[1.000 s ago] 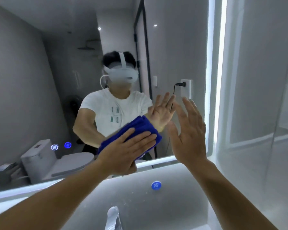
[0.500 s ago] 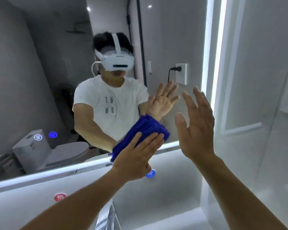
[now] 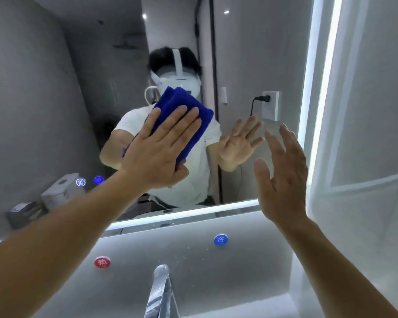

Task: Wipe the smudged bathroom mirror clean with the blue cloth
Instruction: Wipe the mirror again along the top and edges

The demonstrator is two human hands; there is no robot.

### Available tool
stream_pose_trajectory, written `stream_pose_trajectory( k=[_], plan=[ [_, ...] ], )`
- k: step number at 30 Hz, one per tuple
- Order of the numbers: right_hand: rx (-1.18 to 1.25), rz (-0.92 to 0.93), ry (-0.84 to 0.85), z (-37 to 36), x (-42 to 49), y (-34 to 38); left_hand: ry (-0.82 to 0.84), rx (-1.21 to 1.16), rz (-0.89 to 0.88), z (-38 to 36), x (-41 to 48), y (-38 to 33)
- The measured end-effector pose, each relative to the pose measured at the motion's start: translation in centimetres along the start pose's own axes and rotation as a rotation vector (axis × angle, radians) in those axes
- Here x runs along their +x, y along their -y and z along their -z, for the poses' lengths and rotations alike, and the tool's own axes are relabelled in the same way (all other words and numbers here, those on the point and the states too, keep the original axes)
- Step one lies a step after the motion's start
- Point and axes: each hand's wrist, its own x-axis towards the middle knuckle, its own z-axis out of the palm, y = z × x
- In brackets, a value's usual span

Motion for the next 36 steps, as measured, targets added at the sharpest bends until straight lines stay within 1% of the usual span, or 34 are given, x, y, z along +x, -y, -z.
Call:
stream_pose_trajectory(
  k=[2, 3, 4, 6, 9, 11, 12, 13, 14, 16, 18, 21, 22, 23, 24, 27, 30, 32, 33, 34, 36],
  plan=[
    [0.006, 0.022, -0.011, -0.2, -0.5, 0.6, -0.039, -0.044, 0.222, -0.8, -2.2, -3.3],
    [0.006, 0.032, -0.013, -0.3, -0.7, 0.7, -0.028, -0.068, 0.263, -1.3, -3.9, -5.4],
    [0.004, 0.037, -0.010, -0.4, -0.7, 0.8, 0.014, -0.080, 0.245, -1.8, -5.7, -7.2],
    [-0.009, 0.044, 0.013, -0.4, -1.0, 0.6, 0.129, -0.068, 0.110, -2.3, -9.7, -9.5],
    [-0.009, 0.028, 0.040, -0.3, -1.3, 0.4, 0.244, -0.075, -0.102, -1.9, -12.7, -8.5],
    [-0.017, 0.023, 0.046, -0.4, -1.5, 0.7, 0.257, -0.085, -0.277, -1.4, -12.5, -5.9],
    [-0.014, 0.023, 0.043, -0.6, -1.4, 1.1, 0.249, -0.082, -0.344, -1.0, -11.5, -4.1],
    [-0.001, 0.018, 0.041, -0.9, -1.2, 1.6, 0.226, -0.072, -0.368, -0.6, -10.2, -2.4],
    [0.018, 0.007, 0.041, -1.2, -1.0, 2.3, 0.190, -0.057, -0.335, -0.1, -8.5, -0.7],
    [0.068, -0.016, 0.051, -1.9, -0.8, 3.5, 0.107, -0.012, -0.153, 0.7, -5.2, 2.0],
    [0.106, -0.017, 0.056, -2.4, -0.9, 4.2, 0.051, 0.010, 0.034, 1.2, -2.9, 3.2],
    [0.107, -0.009, 0.059, -2.5, -1.1, 4.5, -0.013, -0.025, 0.343, 0.6, -3.3, 0.4],
    [0.104, -0.011, 0.055, -2.5, -1.1, 4.4, -0.023, -0.045, 0.414, 0.1, -4.4, -1.4],
    [0.096, -0.015, 0.055, -2.5, -1.0, 4.2, -0.010, -0.061, 0.413, -0.5, -5.9, -3.2],
    [0.084, -0.016, 0.056, -2.4, -0.9, 3.9, 0.028, -0.067, 0.334, -0.9, -7.6, -4.8],
    [0.064, 0.008, 0.044, -2.0, -1.2, 3.1, 0.200, -0.061, -0.083, -1.3, -11.3, -6.4],
    [0.087, 0.014, 0.034, -2.1, -1.7, 2.9, 0.288, -0.048, -0.348, -0.6, -10.1, -3.5],
    [0.090, 0.017, 0.035, -2.4, -1.5, 3.1, 0.281, -0.020, -0.491, 0.4, -7.3, -0.6],
    [0.095, 0.017, 0.036, -2.7, -1.4, 3.2, 0.264, -0.007, -0.513, 1.0, -5.5, 1.1],
    [0.106, 0.019, 0.035, -2.9, -1.2, 3.4, 0.240, 0.007, -0.486, 1.7, -3.6, 3.0],
    [0.135, 0.023, 0.021, -3.1, -0.9, 3.8, 0.164, 0.076, -0.326, 3.1, 0.8, 7.1]
  ],
)
